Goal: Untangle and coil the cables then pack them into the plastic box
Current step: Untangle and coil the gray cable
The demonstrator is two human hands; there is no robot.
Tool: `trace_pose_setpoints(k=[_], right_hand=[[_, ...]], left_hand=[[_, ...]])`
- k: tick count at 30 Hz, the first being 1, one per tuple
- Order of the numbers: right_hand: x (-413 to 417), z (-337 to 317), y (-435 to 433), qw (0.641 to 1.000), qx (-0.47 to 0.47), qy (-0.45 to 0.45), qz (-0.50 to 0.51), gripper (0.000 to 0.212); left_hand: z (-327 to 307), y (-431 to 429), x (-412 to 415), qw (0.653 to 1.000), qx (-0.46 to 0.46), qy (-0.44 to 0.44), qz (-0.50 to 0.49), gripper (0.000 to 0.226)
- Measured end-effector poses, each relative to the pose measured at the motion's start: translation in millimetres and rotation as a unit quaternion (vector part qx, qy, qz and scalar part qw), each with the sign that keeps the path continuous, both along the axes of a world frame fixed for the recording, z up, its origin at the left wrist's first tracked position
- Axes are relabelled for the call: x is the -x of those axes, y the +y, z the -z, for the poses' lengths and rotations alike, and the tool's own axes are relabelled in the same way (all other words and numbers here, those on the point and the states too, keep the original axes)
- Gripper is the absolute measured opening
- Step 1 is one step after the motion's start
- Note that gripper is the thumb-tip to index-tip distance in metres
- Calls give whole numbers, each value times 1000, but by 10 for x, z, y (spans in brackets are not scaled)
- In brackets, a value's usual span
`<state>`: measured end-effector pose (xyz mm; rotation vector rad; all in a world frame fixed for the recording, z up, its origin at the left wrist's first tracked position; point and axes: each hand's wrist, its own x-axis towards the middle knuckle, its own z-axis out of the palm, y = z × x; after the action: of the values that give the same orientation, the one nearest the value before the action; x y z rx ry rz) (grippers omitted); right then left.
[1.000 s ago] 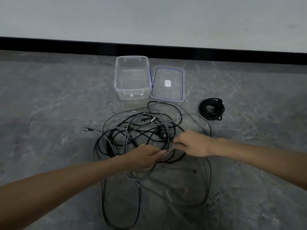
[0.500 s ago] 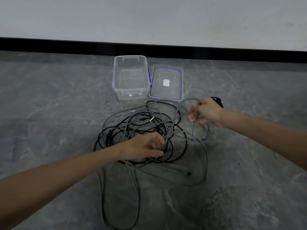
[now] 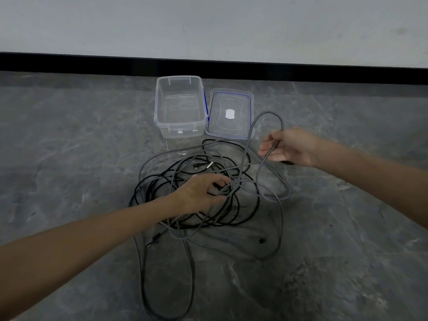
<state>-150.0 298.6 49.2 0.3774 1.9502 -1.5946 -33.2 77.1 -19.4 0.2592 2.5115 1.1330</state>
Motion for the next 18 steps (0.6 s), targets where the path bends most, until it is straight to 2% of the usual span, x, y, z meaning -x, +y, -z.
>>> trace_pose_setpoints(k=[3, 5, 8, 9, 11, 13, 14, 15, 16, 18], right_hand=[[-3, -12, -80, 1000, -2, -4, -20, 29], [-24, -23, -133, 1000, -2, -1, -26, 28], [-66, 29, -191, 998, -2, 47, -38, 15], [-49, 104, -192, 994, -39, 88, -51, 10], [-55, 185, -179, 952, -196, 203, -119, 5], [-88, 254, -197, 877, -333, 300, -174, 27], [-152, 204, -230, 862, -348, 316, -191, 31], [-222, 170, -268, 856, -339, 327, -212, 29], [-303, 110, -319, 872, -295, 315, -233, 24], [-446, -29, -394, 941, -126, 217, -226, 24]], left_hand=[[-43, 133, 46, 998, 19, 25, 45, 28], [-65, 220, 71, 999, -9, 37, 36, 16], [-153, 302, 126, 994, -105, 2, -35, 17], [-206, 318, 152, 986, -154, -14, -68, 16], [-346, 335, 225, 963, -239, -26, -119, 16], [-502, 341, 312, 942, -298, -32, -151, 18], [-576, 341, 357, 934, -317, -32, -162, 18], [-632, 345, 404, 929, -327, -29, -170, 18], [-677, 351, 446, 926, -334, -24, -176, 18], [-723, 363, 512, 920, -344, -16, -186, 17]])
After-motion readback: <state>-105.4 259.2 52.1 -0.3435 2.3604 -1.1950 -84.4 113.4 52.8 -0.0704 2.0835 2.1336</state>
